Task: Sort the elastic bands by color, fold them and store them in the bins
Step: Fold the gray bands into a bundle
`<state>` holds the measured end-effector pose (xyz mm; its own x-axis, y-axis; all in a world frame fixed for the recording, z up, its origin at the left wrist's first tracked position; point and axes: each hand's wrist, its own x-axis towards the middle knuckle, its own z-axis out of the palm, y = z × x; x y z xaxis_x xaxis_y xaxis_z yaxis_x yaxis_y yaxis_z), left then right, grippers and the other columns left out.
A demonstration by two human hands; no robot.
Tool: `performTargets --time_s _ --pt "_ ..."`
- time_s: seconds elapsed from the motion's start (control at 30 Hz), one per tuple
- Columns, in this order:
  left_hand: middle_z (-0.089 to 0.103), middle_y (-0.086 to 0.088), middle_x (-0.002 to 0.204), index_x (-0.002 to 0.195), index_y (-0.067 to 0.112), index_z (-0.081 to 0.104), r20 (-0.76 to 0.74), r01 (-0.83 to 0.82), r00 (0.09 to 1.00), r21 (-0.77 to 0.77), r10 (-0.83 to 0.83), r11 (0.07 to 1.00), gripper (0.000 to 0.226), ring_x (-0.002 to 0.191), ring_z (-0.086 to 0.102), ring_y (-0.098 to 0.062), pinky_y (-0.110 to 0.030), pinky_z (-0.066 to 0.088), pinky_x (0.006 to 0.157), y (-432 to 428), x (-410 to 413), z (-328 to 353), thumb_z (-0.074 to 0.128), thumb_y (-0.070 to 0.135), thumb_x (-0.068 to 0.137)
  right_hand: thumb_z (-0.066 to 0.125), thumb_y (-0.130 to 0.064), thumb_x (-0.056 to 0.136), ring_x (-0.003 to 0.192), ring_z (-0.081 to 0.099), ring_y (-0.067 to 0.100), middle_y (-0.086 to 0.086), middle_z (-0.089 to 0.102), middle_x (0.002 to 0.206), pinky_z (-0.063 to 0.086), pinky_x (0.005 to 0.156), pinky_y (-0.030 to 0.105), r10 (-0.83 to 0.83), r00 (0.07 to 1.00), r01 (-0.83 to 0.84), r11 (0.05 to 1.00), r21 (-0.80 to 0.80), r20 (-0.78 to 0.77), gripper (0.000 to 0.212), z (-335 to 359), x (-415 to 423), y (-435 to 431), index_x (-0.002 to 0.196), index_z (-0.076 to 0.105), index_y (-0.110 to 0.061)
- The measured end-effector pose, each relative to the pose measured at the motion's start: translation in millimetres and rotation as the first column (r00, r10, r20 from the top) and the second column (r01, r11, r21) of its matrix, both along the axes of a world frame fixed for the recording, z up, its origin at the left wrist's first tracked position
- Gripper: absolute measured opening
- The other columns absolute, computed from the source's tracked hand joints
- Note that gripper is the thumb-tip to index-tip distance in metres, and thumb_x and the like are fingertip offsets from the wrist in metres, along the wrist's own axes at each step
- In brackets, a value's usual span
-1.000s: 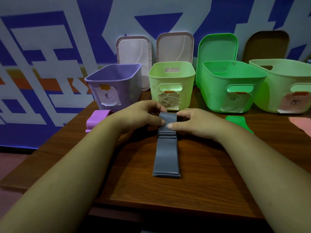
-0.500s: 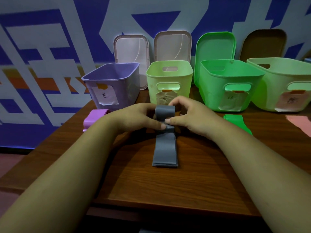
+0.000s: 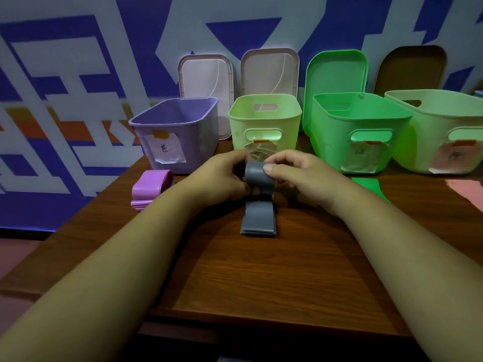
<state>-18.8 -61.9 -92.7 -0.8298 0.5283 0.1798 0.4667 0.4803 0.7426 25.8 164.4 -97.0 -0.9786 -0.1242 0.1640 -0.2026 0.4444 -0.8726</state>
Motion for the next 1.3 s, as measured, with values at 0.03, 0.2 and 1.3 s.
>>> performTargets --time_s 0.03,0.2,1.3 --pt "0.073 -0.002 0.104 0.106 0.023 0.065 0.016 0.002 1.0 -0.007 -0.002 1.0 0.038 0.096 0.073 -0.028 -0.049 0.063 0.08 -0.7 -0.9 -0.6 0.09 0.009 0.08 0.076 -0.052 0.092 0.093 0.066 0.011 -0.005 0.075 0.106 0.05 0.083 0.032 0.014 1.0 -0.014 1.0 -0.007 0.007 0.025 -0.1 0.5 -0.1 0.112 0.075 -0.036" --pt "0.072 0.005 0.113 0.116 0.028 0.065 0.117 0.07 0.992 -0.112 -0.057 0.991 0.052 0.103 0.071 -0.01 -0.028 0.06 0.083 -7.5 -2.5 4.2 0.092 0.009 0.076 0.085 -0.043 0.085 0.098 0.072 0.021 0.001 0.075 0.109 0.06 0.085 0.042 0.158 0.985 -0.157 0.987 -0.023 0.075 0.027 2.2 6.7 3.3 0.108 0.074 -0.036" --pt "0.065 -0.013 0.106 0.124 0.007 0.065 0.395 -0.138 0.917 0.171 0.061 0.975 0.041 0.077 0.066 -0.016 -0.031 0.053 0.072 -2.9 -3.7 8.2 0.079 -0.001 0.086 0.077 -0.058 0.089 0.077 0.063 0.017 0.001 0.074 0.084 0.051 0.076 0.034 -0.126 0.986 0.112 0.986 0.126 0.109 0.028 -0.9 -0.1 -3.0 0.095 0.083 -0.032"
